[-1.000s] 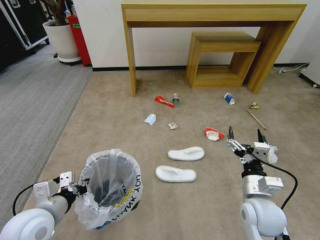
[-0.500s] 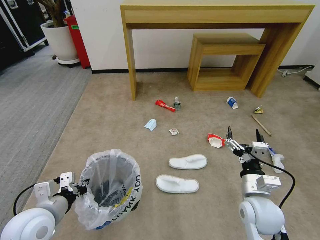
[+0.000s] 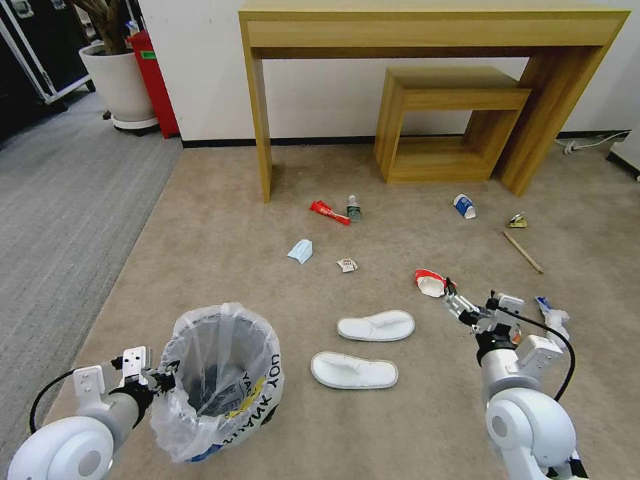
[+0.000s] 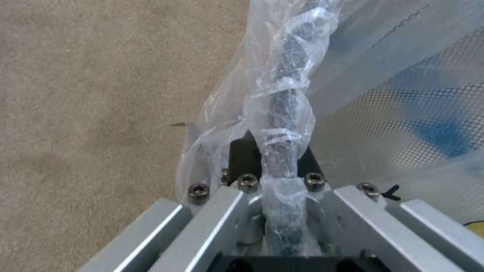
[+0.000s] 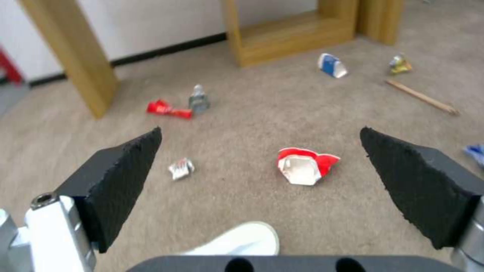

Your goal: Pick up the trash bin and place the garbage on the floor into it.

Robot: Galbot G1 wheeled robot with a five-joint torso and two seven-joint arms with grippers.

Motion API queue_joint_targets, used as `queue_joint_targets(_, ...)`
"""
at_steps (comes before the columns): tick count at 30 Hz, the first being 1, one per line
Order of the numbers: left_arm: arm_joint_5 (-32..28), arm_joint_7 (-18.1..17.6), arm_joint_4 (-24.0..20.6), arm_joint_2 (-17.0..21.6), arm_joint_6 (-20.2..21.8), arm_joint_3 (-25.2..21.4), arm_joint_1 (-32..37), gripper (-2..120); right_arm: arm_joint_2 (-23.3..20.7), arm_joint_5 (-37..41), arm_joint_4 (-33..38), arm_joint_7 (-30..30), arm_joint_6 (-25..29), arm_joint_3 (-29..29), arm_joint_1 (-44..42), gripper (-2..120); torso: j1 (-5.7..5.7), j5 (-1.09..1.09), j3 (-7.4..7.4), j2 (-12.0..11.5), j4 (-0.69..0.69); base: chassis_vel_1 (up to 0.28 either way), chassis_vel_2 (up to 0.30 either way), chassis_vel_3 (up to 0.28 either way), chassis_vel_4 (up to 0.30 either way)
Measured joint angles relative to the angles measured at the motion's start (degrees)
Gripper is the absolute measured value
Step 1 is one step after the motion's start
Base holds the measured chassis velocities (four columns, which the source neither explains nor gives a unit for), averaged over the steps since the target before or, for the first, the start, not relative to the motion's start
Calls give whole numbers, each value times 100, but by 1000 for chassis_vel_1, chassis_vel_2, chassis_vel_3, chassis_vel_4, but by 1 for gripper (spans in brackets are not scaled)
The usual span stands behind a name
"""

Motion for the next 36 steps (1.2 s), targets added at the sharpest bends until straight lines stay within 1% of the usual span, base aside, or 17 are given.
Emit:
queue_joint_targets(1,0,0,0,0,0,0,0,0,0,0,0,0,0,0,0,100,0,0,0,0,0,0,0,0,0)
queue_joint_targets(3,4,3,4,-27,0,6,-28,0,-562,-60,-169,-390,198,-1,29,100,0,0,0,0,0,0,0,0,0)
queue_joint_targets(4,11,8,5,-47,0,8,-34,0,-976,-129,-292,-638,407,-12,34,100,0,0,0,0,1,0,0,0,0)
queue_joint_targets(5,11,8,5,-47,0,8,-34,0,-976,-129,-292,-638,407,-12,34,100,0,0,0,0,1,0,0,0,0)
queue_joint_targets(8,59,42,17,-105,0,9,-32,0,-1842,-309,-679,-1438,1098,-56,-70,100,0,0,0,0,1,0,0,0,0)
queue_joint_targets(9,59,42,17,-105,0,9,-32,0,-1842,-309,-679,-1438,1098,-56,-70,100,0,0,0,0,1,0,0,0,0)
queue_joint_targets(11,123,77,42,-143,0,8,-23,0,-2302,-511,-1126,-2089,1826,-156,-89,100,0,-1,0,0,0,0,0,0,0)
queue_joint_targets(12,123,77,42,-143,0,8,-23,0,-2302,-511,-1126,-2089,1826,-156,-89,100,0,-1,0,0,0,0,0,0,0)
queue_joint_targets(15,164,98,71,-194,0,8,-30,0,-2701,-954,-1654,-2702,2631,-383,-39,100,0,1,0,0,1,0,0,0,0)
queue_joint_targets(16,164,98,71,-194,0,8,-30,0,-2701,-954,-1654,-2702,2631,-383,-39,100,0,1,0,0,1,0,0,0,0)
queue_joint_targets(19,219,118,114,-240,0,10,-25,0,-2888,-1469,-2341,-3202,3289,-736,138,100,0,-2,0,0,1,0,0,0,0)
queue_joint_targets(20,219,118,114,-240,0,10,-25,0,-2888,-1469,-2341,-3202,3289,-736,138,100,0,-2,0,0,1,0,0,0,0)
queue_joint_targets(23,246,133,144,-256,0,13,-5,0,-2803,-1816,-3050,-3859,3859,-978,456,100,0,1,0,0,1,0,0,0,0)
queue_joint_targets(24,246,133,144,-256,0,13,-5,0,-2803,-1816,-3050,-3859,3859,-978,456,100,0,1,0,0,1,0,0,0,0)
queue_joint_targets(27,260,142,173,-257,0,12,18,0,-2601,-2014,-3706,-4215,4203,-1213,787,100,0,0,0,0,0,0,0,0,0)
queue_joint_targets(31,263,142,181,-258,0,13,19,0,-2495,-2116,-3997,-4288,4296,-1351,949,100,0,-1,0,0,1,0,0,0,0)
queue_joint_targets(36,266,146,247,-271,0,35,-3,0,-2303,-2197,-4557,-4430,4343,-1786,1359,99,0,-2,0,0,0,0,0,0,0)
